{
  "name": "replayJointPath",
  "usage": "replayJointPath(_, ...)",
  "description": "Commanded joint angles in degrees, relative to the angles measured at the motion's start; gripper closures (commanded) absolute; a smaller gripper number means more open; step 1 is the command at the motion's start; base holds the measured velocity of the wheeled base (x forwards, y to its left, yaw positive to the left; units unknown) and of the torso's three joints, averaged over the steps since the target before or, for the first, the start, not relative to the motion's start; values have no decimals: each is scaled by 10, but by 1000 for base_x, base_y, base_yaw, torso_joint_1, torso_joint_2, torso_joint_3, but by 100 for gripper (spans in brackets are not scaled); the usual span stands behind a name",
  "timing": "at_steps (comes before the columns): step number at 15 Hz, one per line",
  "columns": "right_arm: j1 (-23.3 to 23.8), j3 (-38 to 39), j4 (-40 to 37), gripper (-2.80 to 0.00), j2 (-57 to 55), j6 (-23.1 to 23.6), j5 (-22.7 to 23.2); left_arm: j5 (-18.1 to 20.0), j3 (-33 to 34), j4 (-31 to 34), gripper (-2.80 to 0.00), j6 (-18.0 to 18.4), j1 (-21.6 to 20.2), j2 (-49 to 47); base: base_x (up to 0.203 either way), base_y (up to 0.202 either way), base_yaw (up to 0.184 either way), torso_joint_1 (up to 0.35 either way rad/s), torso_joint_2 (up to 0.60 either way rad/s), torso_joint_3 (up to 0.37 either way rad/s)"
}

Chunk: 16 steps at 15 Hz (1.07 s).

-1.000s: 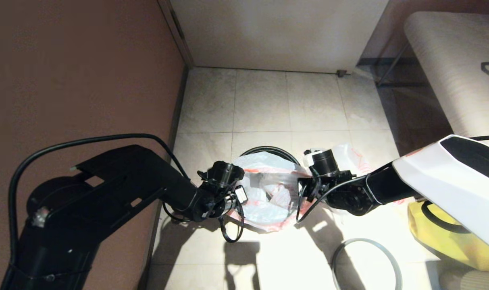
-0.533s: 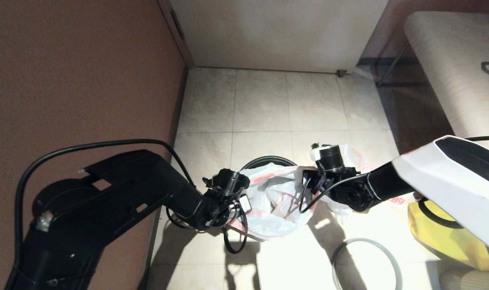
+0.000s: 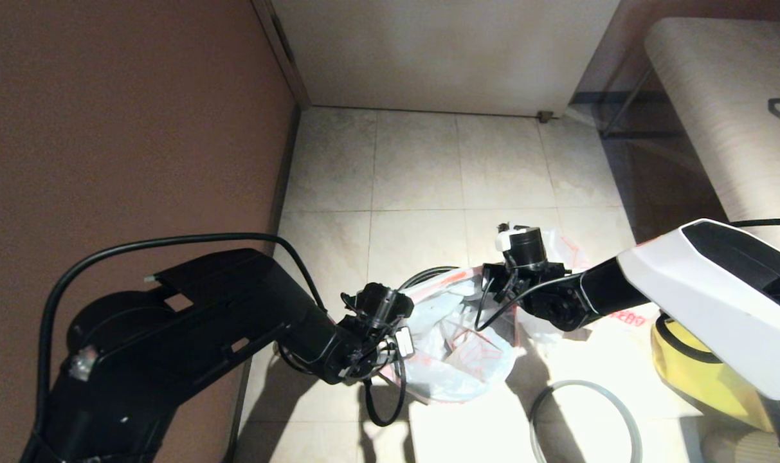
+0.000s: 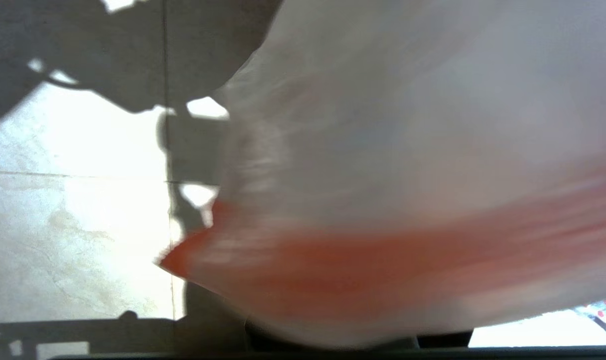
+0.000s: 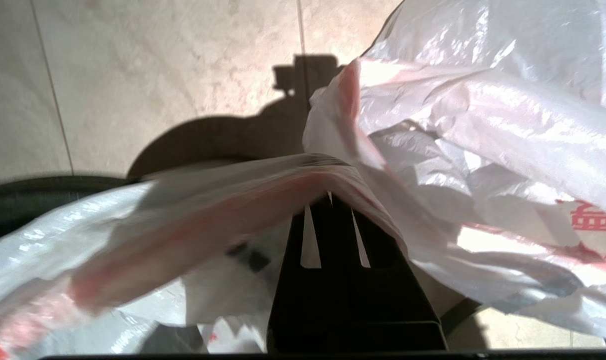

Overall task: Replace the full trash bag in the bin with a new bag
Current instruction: Put the new garbage bag on the trash can

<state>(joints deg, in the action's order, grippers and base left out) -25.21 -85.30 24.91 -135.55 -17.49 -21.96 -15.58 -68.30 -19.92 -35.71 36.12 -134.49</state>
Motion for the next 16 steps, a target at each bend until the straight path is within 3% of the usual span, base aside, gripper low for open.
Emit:
replayJointPath(1, -2, -10, 1, 0, -4, -1, -1, -1, 0, -2, 0, 3, 8, -4, 0, 0, 0, 0, 0, 0)
replayJointPath(6, -16, -26, -3, 0, -2, 1, 2, -1, 2, -19, 0, 23, 21, -8, 0, 0, 0, 0, 0, 0)
replayJointPath(10, -39, -43, -24, 0, -1, 3, 11, 3, 33, -94, 0, 67, 23, -5, 0, 0, 0, 0, 0, 0)
replayJointPath(16, -59, -109, -87, 0, -7, 8, 21, 2, 45, -103, 0, 85, 38, -3, 0, 0, 0, 0, 0, 0)
